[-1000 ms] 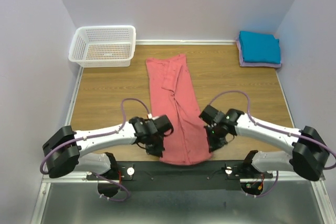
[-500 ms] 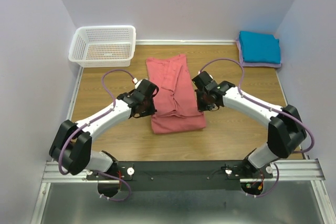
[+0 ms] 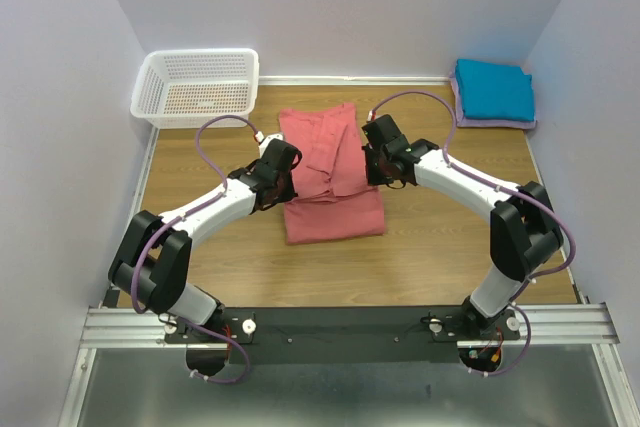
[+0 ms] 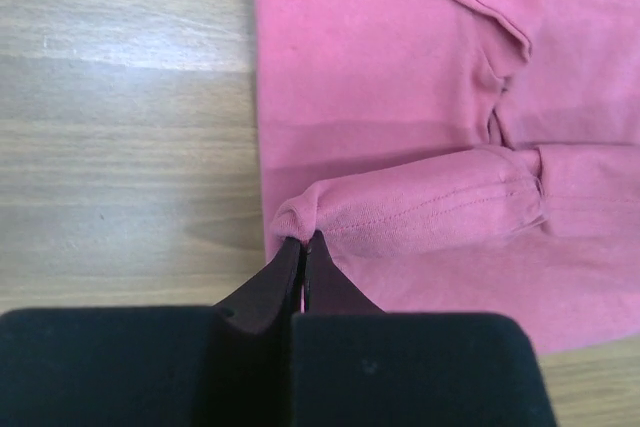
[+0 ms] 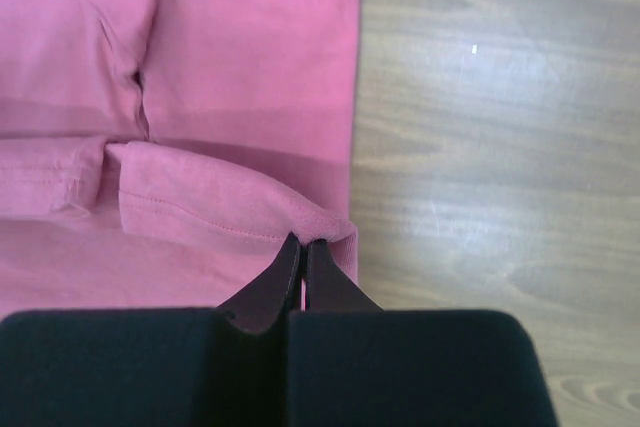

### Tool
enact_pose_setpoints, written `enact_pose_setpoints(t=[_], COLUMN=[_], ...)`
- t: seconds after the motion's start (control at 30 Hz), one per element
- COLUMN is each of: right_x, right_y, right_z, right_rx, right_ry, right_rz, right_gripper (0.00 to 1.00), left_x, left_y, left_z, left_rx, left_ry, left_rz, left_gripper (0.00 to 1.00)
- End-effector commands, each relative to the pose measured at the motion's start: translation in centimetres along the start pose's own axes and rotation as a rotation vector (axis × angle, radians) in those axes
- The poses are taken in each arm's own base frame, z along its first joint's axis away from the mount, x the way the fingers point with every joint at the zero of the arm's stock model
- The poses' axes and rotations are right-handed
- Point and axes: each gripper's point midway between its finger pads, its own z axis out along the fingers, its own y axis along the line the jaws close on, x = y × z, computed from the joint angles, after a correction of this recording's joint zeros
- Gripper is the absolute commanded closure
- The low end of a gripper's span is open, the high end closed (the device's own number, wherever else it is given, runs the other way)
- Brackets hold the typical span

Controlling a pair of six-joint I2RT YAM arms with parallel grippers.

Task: Fold and stack the t-shirts
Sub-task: Fold the tshirt

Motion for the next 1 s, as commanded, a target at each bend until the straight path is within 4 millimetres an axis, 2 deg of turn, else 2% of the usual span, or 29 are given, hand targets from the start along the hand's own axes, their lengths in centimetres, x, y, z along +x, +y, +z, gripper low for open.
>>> enact_pose_setpoints(t=[0.0,0.2,0.43,0.63,0.8,0.9,0.97], right_x=[-2.4,-3.6,-4.9,-5.4,-4.7,-4.5,-4.4], right_y=[-0.2,-0.6,-1.3,-1.3,-1.5,-1.5,-1.6], right_z=[1.2,1.9,2.3,3.7,5.5,6.4,6.7], right_rx=[0.015,0.013,0.005,0.001,0.007,0.015,0.020], right_ry=[-0.056,-0.070,-0.089,-0.088,-0.064,-0.057,-0.057], right_rz=[-0.005,0.008,0.029,0.034,0.031,0.026,0.017], right_gripper=[0.99,0.99,0.99,1.00,0.99,0.97,0.90], left_x=[-3.2,-4.5,-6.0,-6.2,-5.3,-4.9,-4.9], left_y=[0.0,0.9,0.9,1.4,2.0,2.5,2.5], left_z=[0.6,1.7,2.2,3.7,5.6,6.1,6.1], left_rx=[-0.026,-0.079,-0.078,-0.104,-0.140,-0.163,-0.165], left_ry=[-0.104,-0.119,-0.157,-0.142,-0.107,-0.094,-0.097], left_rz=[0.018,0.026,0.027,0.032,0.045,0.036,0.032], left_gripper=[1.00,1.00,1.00,1.00,1.00,0.93,0.83])
